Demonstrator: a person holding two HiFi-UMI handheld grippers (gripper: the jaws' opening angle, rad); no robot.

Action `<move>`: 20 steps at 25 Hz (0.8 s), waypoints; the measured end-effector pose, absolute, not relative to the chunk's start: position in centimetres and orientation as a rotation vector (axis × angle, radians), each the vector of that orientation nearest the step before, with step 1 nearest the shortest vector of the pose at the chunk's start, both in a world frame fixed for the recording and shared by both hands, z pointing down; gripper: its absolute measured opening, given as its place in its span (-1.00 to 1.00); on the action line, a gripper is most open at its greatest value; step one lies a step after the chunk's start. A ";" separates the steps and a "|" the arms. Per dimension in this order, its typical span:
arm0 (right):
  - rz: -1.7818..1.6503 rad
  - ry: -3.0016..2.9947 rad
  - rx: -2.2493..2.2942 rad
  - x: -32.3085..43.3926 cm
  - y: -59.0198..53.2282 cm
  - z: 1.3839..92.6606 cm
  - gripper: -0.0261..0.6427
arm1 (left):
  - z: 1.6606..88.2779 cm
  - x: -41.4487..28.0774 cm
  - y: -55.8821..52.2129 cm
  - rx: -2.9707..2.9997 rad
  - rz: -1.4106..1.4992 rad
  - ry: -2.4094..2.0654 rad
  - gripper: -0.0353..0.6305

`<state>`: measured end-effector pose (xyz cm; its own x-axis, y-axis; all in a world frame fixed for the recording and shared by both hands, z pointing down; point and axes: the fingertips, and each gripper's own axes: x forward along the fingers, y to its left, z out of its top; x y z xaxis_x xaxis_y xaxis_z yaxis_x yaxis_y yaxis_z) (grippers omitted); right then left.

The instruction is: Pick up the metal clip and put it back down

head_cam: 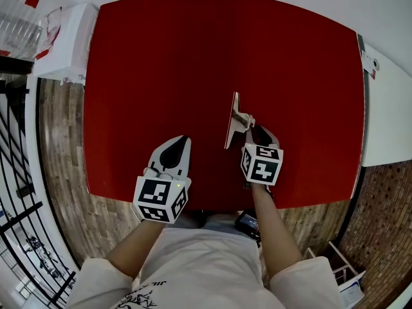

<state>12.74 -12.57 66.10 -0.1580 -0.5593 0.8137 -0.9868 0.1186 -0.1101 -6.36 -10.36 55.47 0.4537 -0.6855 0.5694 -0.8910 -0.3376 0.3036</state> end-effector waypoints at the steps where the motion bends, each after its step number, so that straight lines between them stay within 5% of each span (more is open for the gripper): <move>1: 0.891 -1.786 1.501 12.9 -12.5 66.2 -0.70 | 55.5 -6.3 -10.3 2.124 0.461 -1.310 -0.88; 20: 0.911 -1.862 1.595 13.8 -12.3 61.9 -0.70 | 53.3 -5.9 -10.4 2.171 0.451 -1.316 -0.88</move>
